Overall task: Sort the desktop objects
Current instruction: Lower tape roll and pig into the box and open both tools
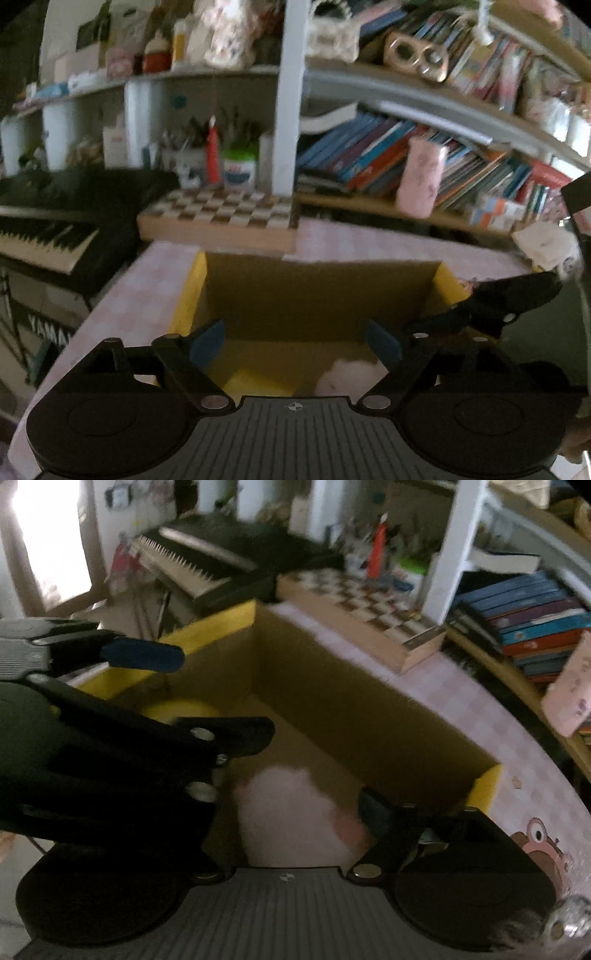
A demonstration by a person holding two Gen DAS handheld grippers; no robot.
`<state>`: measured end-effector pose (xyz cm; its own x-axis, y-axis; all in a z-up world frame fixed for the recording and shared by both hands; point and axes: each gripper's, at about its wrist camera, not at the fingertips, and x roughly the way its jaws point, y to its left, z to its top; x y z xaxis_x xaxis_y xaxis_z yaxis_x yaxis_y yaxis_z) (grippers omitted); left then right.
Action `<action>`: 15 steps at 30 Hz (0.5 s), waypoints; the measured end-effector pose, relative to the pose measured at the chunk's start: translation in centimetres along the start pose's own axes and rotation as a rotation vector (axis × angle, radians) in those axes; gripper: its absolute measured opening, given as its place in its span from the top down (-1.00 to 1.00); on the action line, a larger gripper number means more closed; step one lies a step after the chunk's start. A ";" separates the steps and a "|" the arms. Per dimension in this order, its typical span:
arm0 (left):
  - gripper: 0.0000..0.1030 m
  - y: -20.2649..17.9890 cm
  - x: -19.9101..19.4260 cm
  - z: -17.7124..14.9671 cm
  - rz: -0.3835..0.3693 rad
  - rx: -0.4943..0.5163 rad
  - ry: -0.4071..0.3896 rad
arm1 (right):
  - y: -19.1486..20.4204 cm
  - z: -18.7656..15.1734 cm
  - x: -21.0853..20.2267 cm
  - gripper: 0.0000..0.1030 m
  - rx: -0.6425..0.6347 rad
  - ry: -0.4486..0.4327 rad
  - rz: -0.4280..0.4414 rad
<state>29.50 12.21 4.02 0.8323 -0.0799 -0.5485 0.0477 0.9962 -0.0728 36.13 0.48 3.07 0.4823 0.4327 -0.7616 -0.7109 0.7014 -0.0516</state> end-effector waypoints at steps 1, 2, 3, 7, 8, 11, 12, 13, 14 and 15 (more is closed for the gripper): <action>-0.70 -0.3 -0.5 0.1 0.007 0.015 -0.016 | 0.0 -0.1 -0.5 -0.63 0.008 -0.015 -0.001; -0.70 -0.5 -1.0 0.2 0.011 0.025 -0.026 | 0.0 -0.3 -0.9 -0.63 0.009 -0.028 -0.009; -0.70 -0.7 -1.5 0.3 0.014 0.031 -0.036 | 0.1 -0.4 -1.4 -0.63 0.005 -0.045 -0.021; -0.74 -1.2 -3.6 0.4 0.018 0.030 -0.078 | 0.5 -0.9 -3.7 -0.63 0.005 -0.116 -0.060; -0.76 -1.4 -4.3 0.3 0.020 0.033 -0.091 | 0.6 -1.1 -4.2 -0.63 0.009 -0.132 -0.069; -0.78 -1.8 -6.0 0.1 0.035 0.046 -0.118 | 0.7 -1.7 -5.9 -0.63 0.026 -0.180 -0.097; -0.79 -1.8 -6.6 -0.1 0.041 0.048 -0.125 | 0.7 -1.9 -6.4 -0.63 0.034 -0.194 -0.106; -0.79 -1.9 -7.1 -0.2 0.047 0.047 -0.131 | 0.8 -2.1 -6.9 -0.63 0.043 -0.207 -0.116; -0.79 -1.9 -7.8 -0.3 0.053 0.044 -0.139 | 0.9 -2.4 -7.4 -0.63 0.051 -0.220 -0.126; -0.80 -1.9 -8.3 -0.5 0.058 0.040 -0.144 | 1.0 -2.7 -7.9 -0.63 0.059 -0.232 -0.135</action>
<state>22.24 10.99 8.32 0.9049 -0.0198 -0.4252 0.0173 0.9998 -0.0098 30.26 -3.80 7.34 0.6802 0.4462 -0.5816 -0.6040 0.7907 -0.0999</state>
